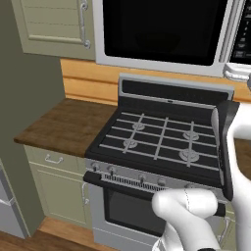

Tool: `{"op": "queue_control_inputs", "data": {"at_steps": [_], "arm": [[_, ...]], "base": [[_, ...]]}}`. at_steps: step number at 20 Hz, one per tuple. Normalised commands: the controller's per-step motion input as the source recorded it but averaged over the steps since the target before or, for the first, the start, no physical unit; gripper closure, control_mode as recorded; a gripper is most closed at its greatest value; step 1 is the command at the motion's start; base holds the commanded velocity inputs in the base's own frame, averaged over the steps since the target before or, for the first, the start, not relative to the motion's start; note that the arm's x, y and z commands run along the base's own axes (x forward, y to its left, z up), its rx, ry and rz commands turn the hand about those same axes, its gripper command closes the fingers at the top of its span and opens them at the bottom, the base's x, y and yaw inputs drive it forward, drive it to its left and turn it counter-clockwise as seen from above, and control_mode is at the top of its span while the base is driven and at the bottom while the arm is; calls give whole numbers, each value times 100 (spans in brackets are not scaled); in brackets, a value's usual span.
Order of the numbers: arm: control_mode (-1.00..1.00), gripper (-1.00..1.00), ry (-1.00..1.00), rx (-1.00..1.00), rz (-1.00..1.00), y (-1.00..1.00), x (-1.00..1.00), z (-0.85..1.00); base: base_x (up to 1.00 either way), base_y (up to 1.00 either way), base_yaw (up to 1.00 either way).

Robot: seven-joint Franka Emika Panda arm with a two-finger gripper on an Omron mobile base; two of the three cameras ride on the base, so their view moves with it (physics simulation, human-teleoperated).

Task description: Pick the lemon wedge from the sink and place it in the bowl. Then pick the bowl and place it in the microwave. Then close the microwave door and press the start button.

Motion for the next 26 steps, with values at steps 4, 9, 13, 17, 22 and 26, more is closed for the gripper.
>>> {"op": "queue_control_inputs", "data": {"at_steps": [4, 9, 13, 17, 22, 26], "arm": [[-100, 100, 0, 0, -1, -13, 1, 0], [-100, 100, 1, 0, 0, -2, 3, -9], [-100, 100, 6, 0, 0, 0, 18, -33], [-100, 100, 0, 0, 0, -7, 20, 0], [-100, 100, -1, 2, 0, -6, 35, 0], [-100, 100, 0, 1, 0, -1, 43, 0]], "base": [[0, 0, 0], [0, 0, 0], [0, 0, 0], [0, 0, 0], [0, 0, 0], [0, 0, 0]]}}
